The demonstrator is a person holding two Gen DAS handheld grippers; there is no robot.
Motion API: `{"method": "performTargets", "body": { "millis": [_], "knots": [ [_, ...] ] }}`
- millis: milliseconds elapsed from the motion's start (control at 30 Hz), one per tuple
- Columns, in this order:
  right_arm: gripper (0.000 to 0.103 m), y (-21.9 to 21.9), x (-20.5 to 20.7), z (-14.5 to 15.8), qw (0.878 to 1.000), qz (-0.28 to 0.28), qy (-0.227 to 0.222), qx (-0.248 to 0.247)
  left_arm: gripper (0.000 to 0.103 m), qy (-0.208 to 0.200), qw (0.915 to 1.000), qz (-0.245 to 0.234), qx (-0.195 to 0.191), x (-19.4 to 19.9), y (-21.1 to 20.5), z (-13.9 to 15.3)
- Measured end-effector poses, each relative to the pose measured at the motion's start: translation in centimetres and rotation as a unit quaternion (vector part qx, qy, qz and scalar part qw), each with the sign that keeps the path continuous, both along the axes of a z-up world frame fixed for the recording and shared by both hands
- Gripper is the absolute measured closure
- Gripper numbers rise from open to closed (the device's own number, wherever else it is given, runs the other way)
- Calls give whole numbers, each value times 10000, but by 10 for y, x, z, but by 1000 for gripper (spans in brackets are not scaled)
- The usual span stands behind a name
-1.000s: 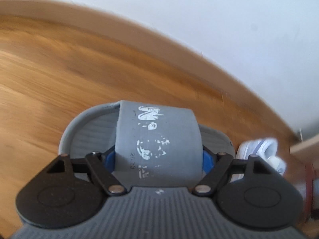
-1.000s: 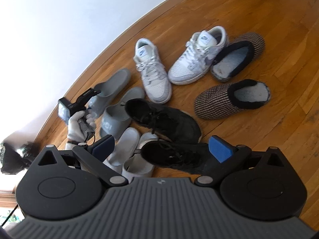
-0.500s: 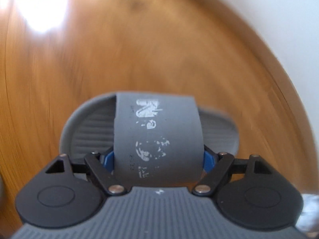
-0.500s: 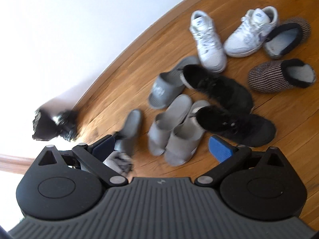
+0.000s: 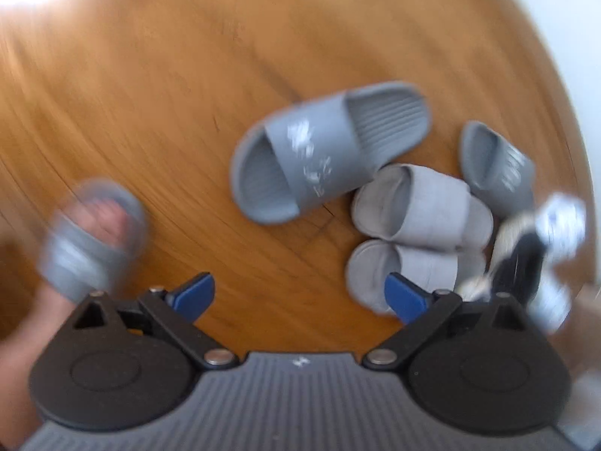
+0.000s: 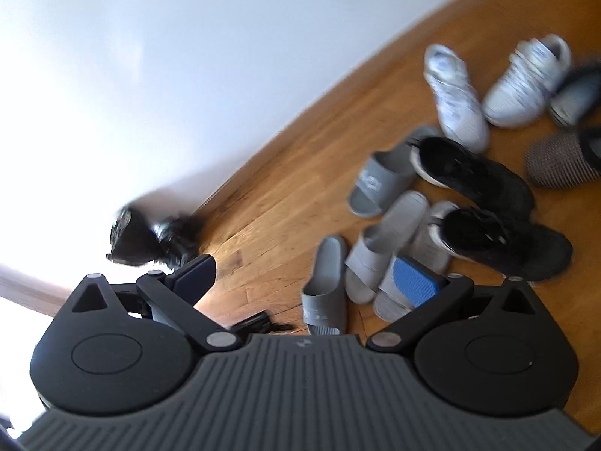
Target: Organize scattered shoes
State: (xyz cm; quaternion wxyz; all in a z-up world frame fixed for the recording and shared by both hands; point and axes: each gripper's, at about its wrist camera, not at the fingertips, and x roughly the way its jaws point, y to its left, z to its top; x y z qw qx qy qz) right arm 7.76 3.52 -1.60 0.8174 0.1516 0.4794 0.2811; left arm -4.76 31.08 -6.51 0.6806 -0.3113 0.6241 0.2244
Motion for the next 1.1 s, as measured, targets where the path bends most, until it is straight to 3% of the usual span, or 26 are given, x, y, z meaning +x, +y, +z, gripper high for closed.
{"method": "performTargets", "body": {
  "millis": [100,200,300,400,467,533,667,833,867,900,1000,1033,1067,1100],
  "knots": [
    [1,42,1,6,9957,723,-507,-270,0,-668,9941,-230,819,-29,-1,93],
    [1,85,1,10,9822,1468,-1029,-565,0,-1419,9781,-341,1486,-88,0,186],
    [1,143,2,-34,9455,2471,-1660,-1317,0,-2080,9629,81,1715,-122,1,224],
    [1,200,1,-95,9076,3242,-1858,-1912,0,-2396,9478,775,1955,-135,-3,216],
    [1,225,-3,-140,8843,3671,-1910,-2165,0,-2418,9440,1119,1947,-138,-4,207],
    [1,247,-8,-185,8622,4007,-1907,-2443,0,-2291,9481,1175,1866,-135,1,199],
    [1,291,-34,-254,8241,4410,-1999,-2940,0,-2248,9510,741,1992,-114,19,187],
    [1,322,-44,-327,7534,4725,-2807,-3610,0,-2261,9626,44,1491,-79,34,138],
    [1,324,-46,-327,7495,4750,-2818,-3650,0,-2285,9635,-120,1391,-74,38,125],
    [1,330,-40,-344,7330,4864,-2794,-3848,0,-2348,9618,-312,1370,-69,49,119],
    [6,331,-29,-369,7239,5002,-2577,-3992,0,-2280,9642,-193,1338,-74,62,98],
    [15,331,-25,-375,7234,5044,-2496,-4000,0,-2256,9665,-118,1217,-73,66,87],
    [21,326,-21,-375,7330,5125,-2363,-3797,0,-2232,9686,-43,1096,-72,71,77],
    [21,326,-23,-372,7292,5237,-2370,-3712,0,-2208,9704,32,974,-71,76,67]
  ]
}}
